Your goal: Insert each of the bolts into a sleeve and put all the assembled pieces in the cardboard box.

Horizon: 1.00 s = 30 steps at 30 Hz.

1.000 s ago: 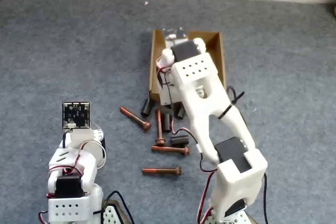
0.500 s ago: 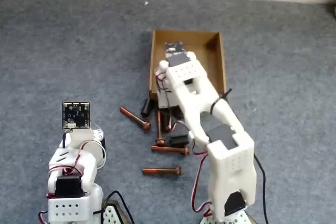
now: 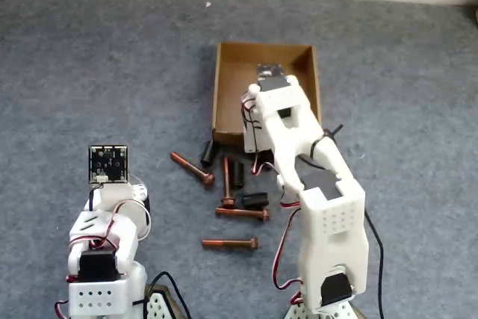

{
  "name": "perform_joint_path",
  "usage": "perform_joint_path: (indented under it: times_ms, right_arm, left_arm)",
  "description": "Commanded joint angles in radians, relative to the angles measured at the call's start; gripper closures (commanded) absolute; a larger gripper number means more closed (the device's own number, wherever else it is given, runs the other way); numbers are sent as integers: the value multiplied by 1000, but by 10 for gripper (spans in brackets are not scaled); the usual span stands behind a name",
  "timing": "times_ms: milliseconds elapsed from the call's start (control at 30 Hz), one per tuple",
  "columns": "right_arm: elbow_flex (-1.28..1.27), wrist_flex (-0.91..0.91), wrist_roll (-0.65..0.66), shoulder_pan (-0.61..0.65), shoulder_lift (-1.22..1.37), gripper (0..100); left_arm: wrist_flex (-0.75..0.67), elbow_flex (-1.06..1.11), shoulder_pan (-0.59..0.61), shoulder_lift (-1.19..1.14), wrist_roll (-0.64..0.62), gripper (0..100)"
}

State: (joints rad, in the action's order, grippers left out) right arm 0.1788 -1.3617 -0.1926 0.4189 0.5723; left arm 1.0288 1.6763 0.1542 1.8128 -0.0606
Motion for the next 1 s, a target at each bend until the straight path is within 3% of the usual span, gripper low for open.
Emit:
perform_joint_path:
  times_ms: [0,400,533,767,967]
  right_arm:
    - [13,-12,52,-4,-58,995]
    - [-259,-56,48,28,-581,995]
    - [-417,19,46,24,-734,995]
    - [-765,294,44,-10,-966,995]
    - [-964,443,44,-119,-1135,995]
  left_arm:
    - [-2,19,2,10,14,986]
    - [-2,12,4,10,14,986]
    - [2,-4,4,10,26,986]
    - [6,-19,7,10,292,986]
    - [48,-96,31,8,408,986]
